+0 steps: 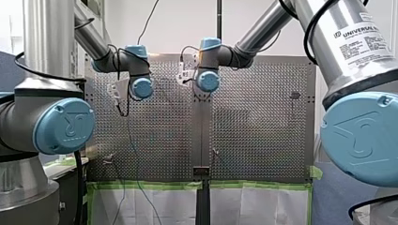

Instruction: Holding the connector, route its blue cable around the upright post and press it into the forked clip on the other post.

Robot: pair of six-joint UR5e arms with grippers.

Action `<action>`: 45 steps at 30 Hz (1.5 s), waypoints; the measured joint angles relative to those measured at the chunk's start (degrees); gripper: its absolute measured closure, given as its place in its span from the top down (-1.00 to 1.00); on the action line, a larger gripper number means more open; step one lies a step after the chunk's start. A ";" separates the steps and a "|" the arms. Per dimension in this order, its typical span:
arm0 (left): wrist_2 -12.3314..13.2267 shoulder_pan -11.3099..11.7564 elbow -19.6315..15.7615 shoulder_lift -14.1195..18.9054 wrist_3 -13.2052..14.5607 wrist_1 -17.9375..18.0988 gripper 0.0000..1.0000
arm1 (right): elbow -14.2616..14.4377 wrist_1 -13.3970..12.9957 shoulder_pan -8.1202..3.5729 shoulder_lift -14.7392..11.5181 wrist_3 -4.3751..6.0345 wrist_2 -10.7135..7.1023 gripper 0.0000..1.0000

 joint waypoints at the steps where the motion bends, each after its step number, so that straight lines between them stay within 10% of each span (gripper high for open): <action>1: 0.02 0.08 0.32 0.29 -0.06 -0.37 -0.98 | -0.42 0.21 0.04 0.00 -0.04 -0.15 -1.00; 32: 0.24 5.22 13.46 1.77 -1.01 -10.01 -0.98 | -10.35 0.96 -0.27 0.36 -0.12 -3.37 -1.00; 45: 4.56 10.13 17.07 1.70 -3.45 -10.34 -0.98 | -14.43 2.73 0.04 3.30 -0.23 -3.72 -1.00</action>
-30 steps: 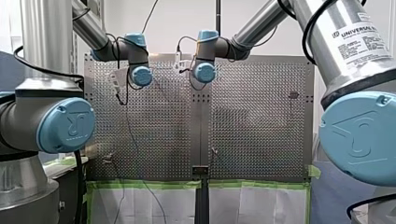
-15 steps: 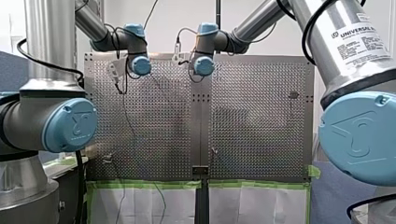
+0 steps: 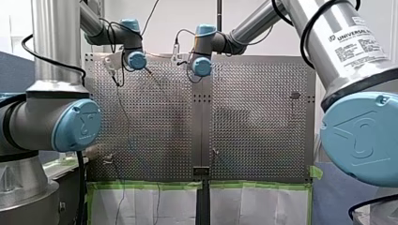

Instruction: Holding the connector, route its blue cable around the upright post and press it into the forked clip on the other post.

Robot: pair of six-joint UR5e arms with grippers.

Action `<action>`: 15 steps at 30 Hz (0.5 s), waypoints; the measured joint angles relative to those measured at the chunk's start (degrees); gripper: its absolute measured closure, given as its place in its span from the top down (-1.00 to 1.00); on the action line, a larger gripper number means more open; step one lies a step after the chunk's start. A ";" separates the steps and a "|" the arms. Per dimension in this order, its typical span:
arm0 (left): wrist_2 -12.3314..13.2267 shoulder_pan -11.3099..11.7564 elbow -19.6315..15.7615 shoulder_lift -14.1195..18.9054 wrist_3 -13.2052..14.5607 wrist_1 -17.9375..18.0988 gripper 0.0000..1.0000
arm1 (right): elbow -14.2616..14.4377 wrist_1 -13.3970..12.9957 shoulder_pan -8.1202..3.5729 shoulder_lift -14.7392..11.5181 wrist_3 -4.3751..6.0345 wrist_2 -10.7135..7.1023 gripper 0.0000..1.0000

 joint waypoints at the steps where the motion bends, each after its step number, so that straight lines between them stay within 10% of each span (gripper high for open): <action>1: 0.46 0.46 0.05 -0.02 -0.21 0.00 -0.98 | -0.44 0.19 0.03 0.34 0.00 -0.02 -1.00; 15: 7.53 7.54 3.77 -4.97 -0.90 -0.76 -0.98 | -8.06 2.82 0.20 4.90 0.03 -0.45 -1.00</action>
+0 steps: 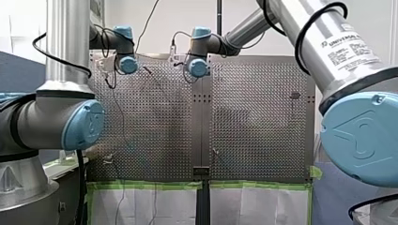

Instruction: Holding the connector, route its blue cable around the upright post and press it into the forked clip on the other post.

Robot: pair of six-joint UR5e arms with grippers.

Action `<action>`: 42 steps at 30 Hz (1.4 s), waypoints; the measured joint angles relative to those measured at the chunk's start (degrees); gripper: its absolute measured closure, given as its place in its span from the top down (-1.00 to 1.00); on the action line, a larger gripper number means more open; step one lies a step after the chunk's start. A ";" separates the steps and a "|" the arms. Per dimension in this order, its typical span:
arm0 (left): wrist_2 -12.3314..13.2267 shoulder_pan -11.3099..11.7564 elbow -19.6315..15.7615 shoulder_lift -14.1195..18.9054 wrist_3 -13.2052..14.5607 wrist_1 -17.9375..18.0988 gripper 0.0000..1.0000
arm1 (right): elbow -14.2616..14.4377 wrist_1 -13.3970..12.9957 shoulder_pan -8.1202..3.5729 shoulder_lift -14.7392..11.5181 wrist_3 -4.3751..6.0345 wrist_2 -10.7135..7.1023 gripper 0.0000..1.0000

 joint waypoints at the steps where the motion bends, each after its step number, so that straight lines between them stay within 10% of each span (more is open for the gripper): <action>1: 0.46 0.44 0.15 -0.21 -0.09 0.00 -0.98 | -0.40 0.04 -0.02 0.17 -0.01 -0.01 -1.00; 24: 10.99 2.47 1.47 -7.75 -2.35 -0.13 -0.98 | -1.99 -0.73 -0.77 4.14 0.49 0.13 -1.00; 42: 11.23 1.54 1.28 -9.49 -8.42 -1.17 -0.98 | -1.97 1.19 -0.94 5.06 0.54 0.41 -1.00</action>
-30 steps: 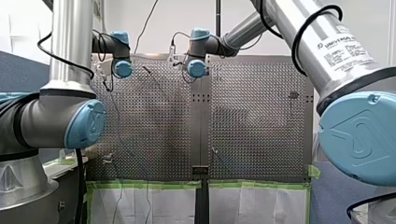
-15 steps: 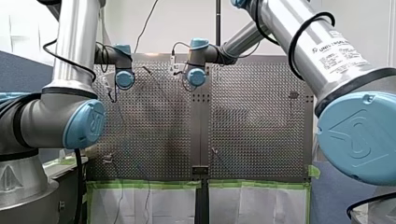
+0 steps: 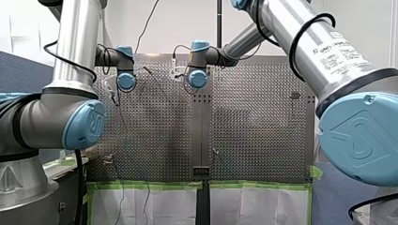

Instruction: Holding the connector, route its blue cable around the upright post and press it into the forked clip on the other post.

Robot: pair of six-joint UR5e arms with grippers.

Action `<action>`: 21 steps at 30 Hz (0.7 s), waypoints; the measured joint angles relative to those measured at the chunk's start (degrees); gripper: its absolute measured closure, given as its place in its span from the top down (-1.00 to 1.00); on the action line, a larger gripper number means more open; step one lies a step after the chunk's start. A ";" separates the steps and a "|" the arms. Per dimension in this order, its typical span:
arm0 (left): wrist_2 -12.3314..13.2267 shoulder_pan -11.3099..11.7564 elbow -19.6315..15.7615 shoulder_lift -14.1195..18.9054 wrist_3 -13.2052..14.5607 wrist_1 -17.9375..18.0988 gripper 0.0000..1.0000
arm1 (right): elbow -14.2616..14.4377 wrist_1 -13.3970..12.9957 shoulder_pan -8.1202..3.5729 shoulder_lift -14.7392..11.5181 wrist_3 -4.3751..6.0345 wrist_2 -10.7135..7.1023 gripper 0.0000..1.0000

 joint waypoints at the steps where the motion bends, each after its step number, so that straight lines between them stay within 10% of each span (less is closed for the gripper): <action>1: 0.36 -0.02 0.00 -0.01 -0.41 0.28 -0.98 | 0.00 0.09 0.02 0.00 0.01 0.00 -1.00; 15: 7.85 -0.06 0.00 0.01 -7.46 -0.83 -0.98 | 0.00 0.51 0.29 0.17 0.03 0.00 -1.00; 21: 11.06 0.19 0.00 0.02 -6.01 -3.75 -0.98 | 0.01 0.62 0.33 0.20 0.02 -0.01 -1.00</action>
